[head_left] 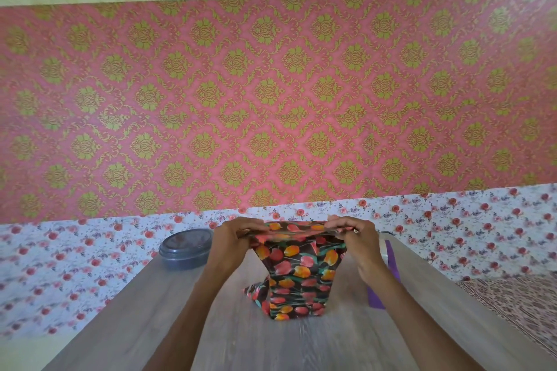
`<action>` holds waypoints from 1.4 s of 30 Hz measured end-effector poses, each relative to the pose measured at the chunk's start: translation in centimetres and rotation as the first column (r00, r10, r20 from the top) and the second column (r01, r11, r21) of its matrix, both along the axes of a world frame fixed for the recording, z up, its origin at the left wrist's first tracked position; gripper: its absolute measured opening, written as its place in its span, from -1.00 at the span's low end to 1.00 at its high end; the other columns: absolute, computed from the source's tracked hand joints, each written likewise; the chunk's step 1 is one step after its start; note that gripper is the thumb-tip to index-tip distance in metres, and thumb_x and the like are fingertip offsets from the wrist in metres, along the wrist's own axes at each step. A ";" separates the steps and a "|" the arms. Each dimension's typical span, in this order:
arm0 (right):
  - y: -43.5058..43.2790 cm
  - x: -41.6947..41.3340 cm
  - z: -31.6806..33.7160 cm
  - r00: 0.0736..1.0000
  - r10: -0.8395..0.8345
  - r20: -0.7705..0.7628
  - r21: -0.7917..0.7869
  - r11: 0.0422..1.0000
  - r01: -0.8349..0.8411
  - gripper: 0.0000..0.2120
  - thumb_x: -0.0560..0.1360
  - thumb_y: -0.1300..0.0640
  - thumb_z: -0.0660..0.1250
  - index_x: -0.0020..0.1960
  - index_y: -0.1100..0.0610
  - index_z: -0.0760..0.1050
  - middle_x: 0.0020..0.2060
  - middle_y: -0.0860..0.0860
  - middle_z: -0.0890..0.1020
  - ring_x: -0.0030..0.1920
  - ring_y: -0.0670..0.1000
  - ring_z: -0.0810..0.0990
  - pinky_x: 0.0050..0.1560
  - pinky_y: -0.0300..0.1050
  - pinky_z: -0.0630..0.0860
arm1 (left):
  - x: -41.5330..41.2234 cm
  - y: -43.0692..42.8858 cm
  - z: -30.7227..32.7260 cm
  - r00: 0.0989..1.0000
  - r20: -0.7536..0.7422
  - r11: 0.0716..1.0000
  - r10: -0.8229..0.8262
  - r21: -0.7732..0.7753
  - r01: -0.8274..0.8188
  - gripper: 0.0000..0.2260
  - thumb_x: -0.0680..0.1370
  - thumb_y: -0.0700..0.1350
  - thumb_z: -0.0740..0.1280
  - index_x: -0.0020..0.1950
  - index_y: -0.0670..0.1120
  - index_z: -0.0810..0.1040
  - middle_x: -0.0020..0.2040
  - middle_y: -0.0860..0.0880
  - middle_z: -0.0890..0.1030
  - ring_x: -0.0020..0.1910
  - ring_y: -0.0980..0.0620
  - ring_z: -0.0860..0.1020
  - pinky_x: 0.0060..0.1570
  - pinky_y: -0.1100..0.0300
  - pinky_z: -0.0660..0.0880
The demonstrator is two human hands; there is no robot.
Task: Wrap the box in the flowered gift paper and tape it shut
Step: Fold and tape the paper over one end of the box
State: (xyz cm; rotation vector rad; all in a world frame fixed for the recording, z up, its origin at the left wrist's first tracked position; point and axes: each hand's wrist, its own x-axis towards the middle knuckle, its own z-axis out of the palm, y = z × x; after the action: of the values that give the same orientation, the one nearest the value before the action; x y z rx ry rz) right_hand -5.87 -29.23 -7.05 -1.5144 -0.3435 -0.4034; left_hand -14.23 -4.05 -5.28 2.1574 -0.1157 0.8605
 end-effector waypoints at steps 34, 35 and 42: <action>-0.1 1.4 -0.4 0.974 -0.011 0.225 -0.236 0.969 0.066 -0.61 0.42 0.49 0.35 -0.09 0.02 0.73 -0.14 -0.15 0.72 0.00 -0.23 0.64 -0.03 -0.20 0.63 | 1.4 -2.3 0.5 0.968 0.029 0.967 0.251 -0.041 -0.250 -0.86 0.45 -0.30 0.44 -0.09 -0.11 0.73 -0.10 -0.04 0.71 -0.12 0.01 0.65 -0.08 0.04 0.62; -0.2 1.3 -0.4 0.973 -0.015 0.230 -0.231 0.970 0.069 -0.59 0.41 0.50 0.34 -0.10 0.03 0.73 -0.14 -0.15 0.72 0.00 -0.24 0.64 -0.03 -0.19 0.63 | 1.4 -2.3 0.5 0.966 0.043 0.967 0.255 0.019 -0.256 -0.84 0.44 -0.32 0.43 -0.08 -0.10 0.72 -0.08 -0.03 0.70 -0.11 0.01 0.64 -0.08 0.07 0.61; -0.5 1.1 -0.9 0.965 0.002 0.264 -0.262 0.963 0.070 -0.57 0.39 0.56 0.30 -0.09 0.07 0.71 -0.15 -0.18 0.69 -0.03 -0.40 0.58 -0.05 -0.31 0.58 | 0.7 -2.8 -0.5 0.959 0.118 0.955 0.258 0.116 -0.271 -0.70 0.47 -0.35 0.34 0.11 -0.09 0.68 0.09 -0.06 0.68 0.03 -0.04 0.62 0.03 0.11 0.56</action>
State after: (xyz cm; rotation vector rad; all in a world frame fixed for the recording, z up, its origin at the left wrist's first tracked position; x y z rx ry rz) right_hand -4.73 -29.76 -7.96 -1.7377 -0.6011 -0.6068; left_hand -13.56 -6.89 -5.75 2.2856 0.0709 1.1449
